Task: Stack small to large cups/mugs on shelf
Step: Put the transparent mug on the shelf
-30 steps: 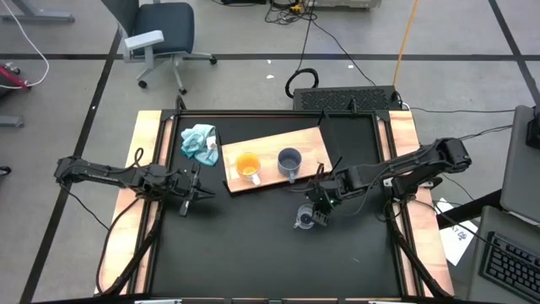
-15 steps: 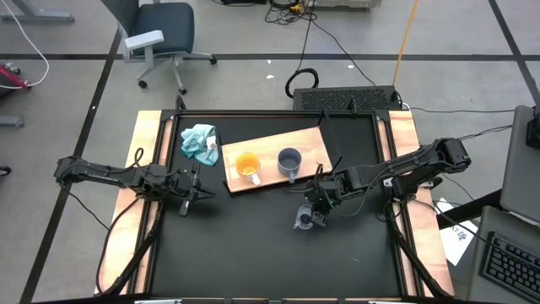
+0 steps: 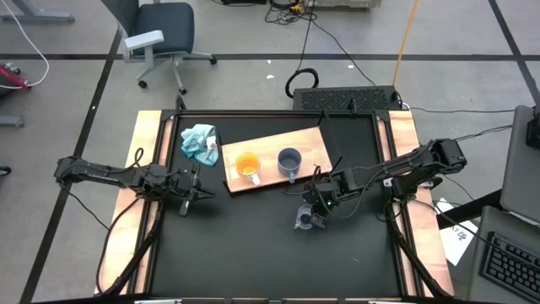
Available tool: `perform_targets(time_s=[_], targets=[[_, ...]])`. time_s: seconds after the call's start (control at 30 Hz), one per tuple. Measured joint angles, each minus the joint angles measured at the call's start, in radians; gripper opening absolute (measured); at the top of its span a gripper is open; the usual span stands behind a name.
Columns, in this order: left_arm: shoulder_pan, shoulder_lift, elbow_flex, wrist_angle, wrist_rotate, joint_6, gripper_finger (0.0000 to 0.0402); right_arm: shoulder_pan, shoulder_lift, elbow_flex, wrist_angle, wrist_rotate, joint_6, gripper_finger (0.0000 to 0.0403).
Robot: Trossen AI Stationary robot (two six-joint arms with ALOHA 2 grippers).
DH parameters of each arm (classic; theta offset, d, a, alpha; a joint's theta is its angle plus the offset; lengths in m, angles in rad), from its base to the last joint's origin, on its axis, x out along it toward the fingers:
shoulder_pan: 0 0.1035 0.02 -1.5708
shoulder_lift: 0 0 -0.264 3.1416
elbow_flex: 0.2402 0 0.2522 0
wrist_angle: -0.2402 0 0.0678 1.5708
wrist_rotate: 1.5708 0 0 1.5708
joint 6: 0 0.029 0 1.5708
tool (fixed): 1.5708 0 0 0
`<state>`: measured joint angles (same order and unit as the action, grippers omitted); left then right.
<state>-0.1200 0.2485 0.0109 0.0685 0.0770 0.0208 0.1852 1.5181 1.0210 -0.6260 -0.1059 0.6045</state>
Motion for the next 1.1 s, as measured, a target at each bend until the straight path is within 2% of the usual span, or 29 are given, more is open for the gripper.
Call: perform_targets(time_s=[0.13, 0.37, 0.8, 1.1], targets=[[0.0, 0.0, 0.0, -0.008, 0.0, 0.0, 0.0033, 0.0, 0.0, 0.0, 0.001, 0.0, -0.029, 0.0102], [0.0, 0.0, 0.0, -0.015, 0.0, -0.002, 0.0033, 0.0, -0.001, 0.0, -0.002, 0.0, -0.12, 0.001], [0.0, 0.0, 0.0, -0.016, 0.0, -0.003, 0.0033, 0.0, -0.012, 0.0, -0.008, 0.0, -0.325, 0.0001], [0.0, 0.0, 0.0, -0.022, 0.0, -0.001, 0.0033, -0.007, -0.12, 0.0, -0.011, 0.0, -0.402, 0.0001]])
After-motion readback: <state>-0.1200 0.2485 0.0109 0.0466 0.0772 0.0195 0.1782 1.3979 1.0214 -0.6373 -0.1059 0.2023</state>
